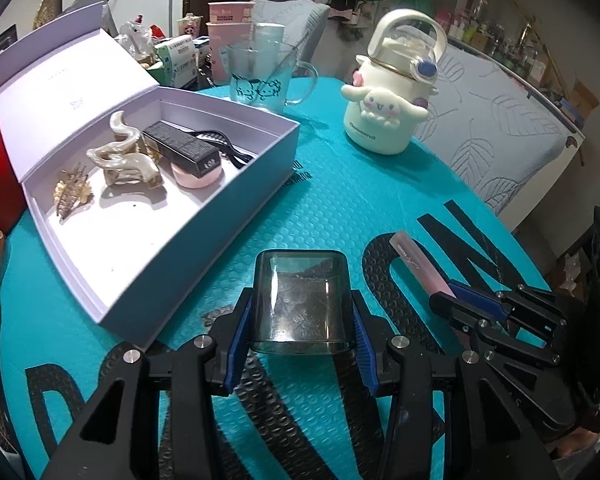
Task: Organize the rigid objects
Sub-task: 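Grasp the pink stick with the right tool while the left tool holds the case, then carry the green case with the left tool while the right tool carries the pink stick into the box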
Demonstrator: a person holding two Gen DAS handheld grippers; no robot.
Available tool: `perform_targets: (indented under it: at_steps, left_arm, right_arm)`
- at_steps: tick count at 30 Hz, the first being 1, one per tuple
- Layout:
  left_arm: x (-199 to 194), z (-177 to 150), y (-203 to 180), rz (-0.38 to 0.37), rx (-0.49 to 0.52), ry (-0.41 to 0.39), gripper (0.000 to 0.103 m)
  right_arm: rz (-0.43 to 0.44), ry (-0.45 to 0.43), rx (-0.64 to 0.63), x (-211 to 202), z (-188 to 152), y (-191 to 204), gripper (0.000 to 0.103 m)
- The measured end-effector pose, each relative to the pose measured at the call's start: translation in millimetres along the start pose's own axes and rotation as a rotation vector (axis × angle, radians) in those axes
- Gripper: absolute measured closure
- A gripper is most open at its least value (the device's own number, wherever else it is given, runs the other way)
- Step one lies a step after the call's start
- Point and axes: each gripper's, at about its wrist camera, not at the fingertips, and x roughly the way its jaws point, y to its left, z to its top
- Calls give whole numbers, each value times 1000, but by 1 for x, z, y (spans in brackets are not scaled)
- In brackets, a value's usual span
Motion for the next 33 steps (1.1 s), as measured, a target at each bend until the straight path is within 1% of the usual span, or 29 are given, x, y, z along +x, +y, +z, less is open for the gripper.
perform_targets:
  at_steps: [6,14,20,29,33]
  left_arm:
    - [-16,-3,8,17,-19,-26,58]
    - [-40,-14,24,55,-71,-66,58]
    - [-57,-25,36,85,-113,-93,58]
    - [-75,-39,57,107,-176,-105,58]
    - [-81,-39,65,112,-185,-122,58]
  right_arm:
    - [24,-22,-33,-10,4,17,90]
    - [61,-47,-94,-23,2,44,90]
    - [111,-63,-140,-30,2,66,90]
    - [213,-44,-207,-33,2,101,90]
    - [228,-52,-227,-34,6,110,90]
